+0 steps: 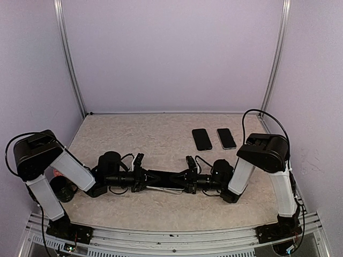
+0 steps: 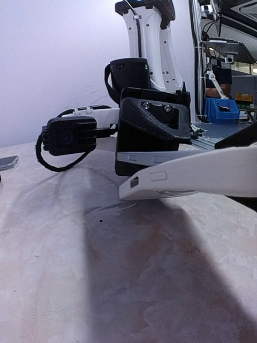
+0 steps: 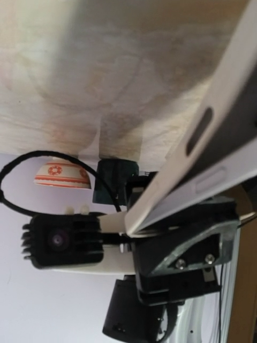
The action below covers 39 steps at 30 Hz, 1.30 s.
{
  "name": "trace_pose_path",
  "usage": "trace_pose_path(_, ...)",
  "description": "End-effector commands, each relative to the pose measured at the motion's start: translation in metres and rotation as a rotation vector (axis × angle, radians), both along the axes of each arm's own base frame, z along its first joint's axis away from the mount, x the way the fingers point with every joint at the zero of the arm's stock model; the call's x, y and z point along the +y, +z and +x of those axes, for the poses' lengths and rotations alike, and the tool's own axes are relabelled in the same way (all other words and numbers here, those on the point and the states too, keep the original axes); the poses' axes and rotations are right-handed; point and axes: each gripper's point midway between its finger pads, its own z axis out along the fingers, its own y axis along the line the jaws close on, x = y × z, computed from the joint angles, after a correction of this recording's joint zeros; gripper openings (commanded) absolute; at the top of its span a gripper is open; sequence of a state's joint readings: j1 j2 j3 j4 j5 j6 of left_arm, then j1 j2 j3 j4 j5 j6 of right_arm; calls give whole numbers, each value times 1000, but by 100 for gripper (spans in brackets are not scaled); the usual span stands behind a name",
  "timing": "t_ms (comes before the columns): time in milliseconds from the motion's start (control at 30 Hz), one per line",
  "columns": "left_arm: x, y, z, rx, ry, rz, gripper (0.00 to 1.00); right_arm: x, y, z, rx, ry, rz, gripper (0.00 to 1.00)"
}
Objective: Put the phone into the phone case
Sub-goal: Install the phone on the phone case.
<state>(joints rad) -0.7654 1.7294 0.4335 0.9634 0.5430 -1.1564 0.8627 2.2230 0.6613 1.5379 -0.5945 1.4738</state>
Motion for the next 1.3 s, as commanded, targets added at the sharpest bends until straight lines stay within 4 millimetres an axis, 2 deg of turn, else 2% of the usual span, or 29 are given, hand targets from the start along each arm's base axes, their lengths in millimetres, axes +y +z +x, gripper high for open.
trace_pose_path(0,-6,25,-4,-78,-38,-67,11,0,10,-2,-38,18,3,36)
trace_pose_path(200,-2,28,-4,-82,-32,-70,10,-12,15,-2,-47,19,-25,40)
trace_pose_path(433,3,32,-3,-105,-32,-63,0,-30,33,-7,-112,64,-129,48)
trace_pose_path(533,4,35,-2,-121,-33,-60,0,-37,36,-5,-182,76,-251,55)
trace_pose_path(633,4,39,-2,-142,-39,-57,0,-45,52,-4,-274,76,-336,63)
trace_pose_path(800,1,55,-4,-201,-60,-75,0,-63,84,0,-405,29,-412,78)
trace_pose_path(900,-1,68,-6,-246,-80,-97,0,-72,101,-2,-470,12,-412,83)
trace_pose_path(1067,-5,91,-14,-316,-127,-145,0,-78,117,-8,-542,25,-387,86)
trace_pose_path(1267,-7,122,-30,-407,-185,-223,0,-79,125,-22,-581,90,-295,86)
